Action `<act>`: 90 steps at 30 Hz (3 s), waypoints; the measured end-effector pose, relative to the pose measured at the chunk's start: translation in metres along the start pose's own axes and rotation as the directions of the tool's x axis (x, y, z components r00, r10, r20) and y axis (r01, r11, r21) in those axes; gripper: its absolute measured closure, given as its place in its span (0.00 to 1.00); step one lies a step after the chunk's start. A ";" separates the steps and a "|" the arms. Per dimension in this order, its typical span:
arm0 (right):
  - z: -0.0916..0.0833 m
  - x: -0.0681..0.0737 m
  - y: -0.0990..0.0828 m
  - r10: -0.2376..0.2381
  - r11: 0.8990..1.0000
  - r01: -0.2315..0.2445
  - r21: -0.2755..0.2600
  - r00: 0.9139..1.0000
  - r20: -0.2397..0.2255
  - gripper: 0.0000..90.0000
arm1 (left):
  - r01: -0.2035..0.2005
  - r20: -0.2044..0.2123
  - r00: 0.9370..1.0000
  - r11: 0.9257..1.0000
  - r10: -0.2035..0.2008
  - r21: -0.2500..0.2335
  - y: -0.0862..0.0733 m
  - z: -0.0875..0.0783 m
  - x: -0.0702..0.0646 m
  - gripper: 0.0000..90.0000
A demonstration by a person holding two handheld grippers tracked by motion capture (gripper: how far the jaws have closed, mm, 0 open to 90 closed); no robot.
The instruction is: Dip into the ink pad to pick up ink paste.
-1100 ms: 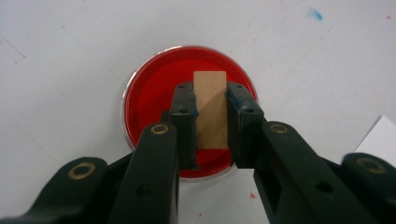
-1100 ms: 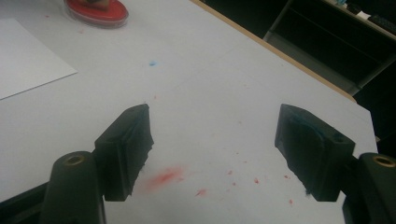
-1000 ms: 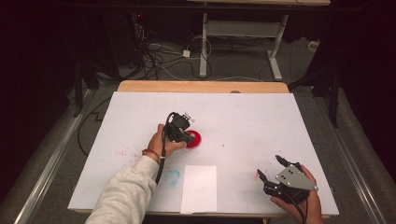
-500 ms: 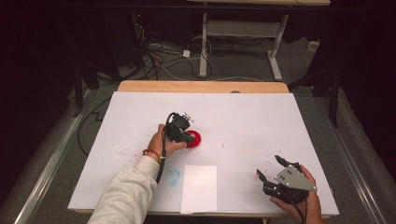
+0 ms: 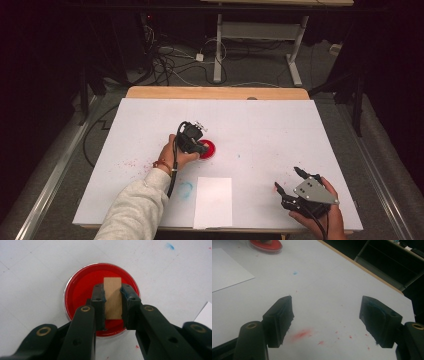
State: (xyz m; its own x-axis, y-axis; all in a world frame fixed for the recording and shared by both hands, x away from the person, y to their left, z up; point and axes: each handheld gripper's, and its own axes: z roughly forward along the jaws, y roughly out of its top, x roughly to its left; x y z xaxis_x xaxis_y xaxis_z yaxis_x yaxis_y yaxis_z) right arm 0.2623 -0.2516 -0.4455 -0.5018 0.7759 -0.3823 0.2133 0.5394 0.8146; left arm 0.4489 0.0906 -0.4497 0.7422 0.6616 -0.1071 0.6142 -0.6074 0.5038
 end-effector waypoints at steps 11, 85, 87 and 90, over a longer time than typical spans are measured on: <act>-0.001 -0.001 0.000 0.002 1.000 -0.002 -0.007 1.000 -0.002 0.30 | 0.001 -0.011 1.000 1.000 -0.001 -0.021 0.001 -0.009 0.001 0.82; 0.001 0.002 0.000 -0.031 0.999 0.031 0.009 1.000 0.001 0.30 | -0.046 -0.013 0.999 0.999 0.046 0.007 0.001 -0.001 0.000 0.82; 0.002 0.003 0.000 -0.027 1.000 0.027 0.011 1.000 0.001 0.30 | -0.051 -0.019 0.999 0.999 0.051 0.010 0.001 0.000 -0.001 0.82; 0.002 0.003 0.000 -0.031 0.999 0.031 0.012 1.000 0.002 0.30 | -0.058 -0.026 0.998 0.998 0.059 0.016 0.002 0.000 -0.002 0.82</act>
State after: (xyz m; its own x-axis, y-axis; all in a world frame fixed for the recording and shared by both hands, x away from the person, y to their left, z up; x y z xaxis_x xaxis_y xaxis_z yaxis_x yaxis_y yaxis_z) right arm 0.2629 -0.2485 -0.4475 -0.5069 0.7593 -0.4081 0.2075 0.5670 0.7972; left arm 0.4484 0.0882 -0.4481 0.7696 0.6362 -0.0547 0.5742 -0.6520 0.4952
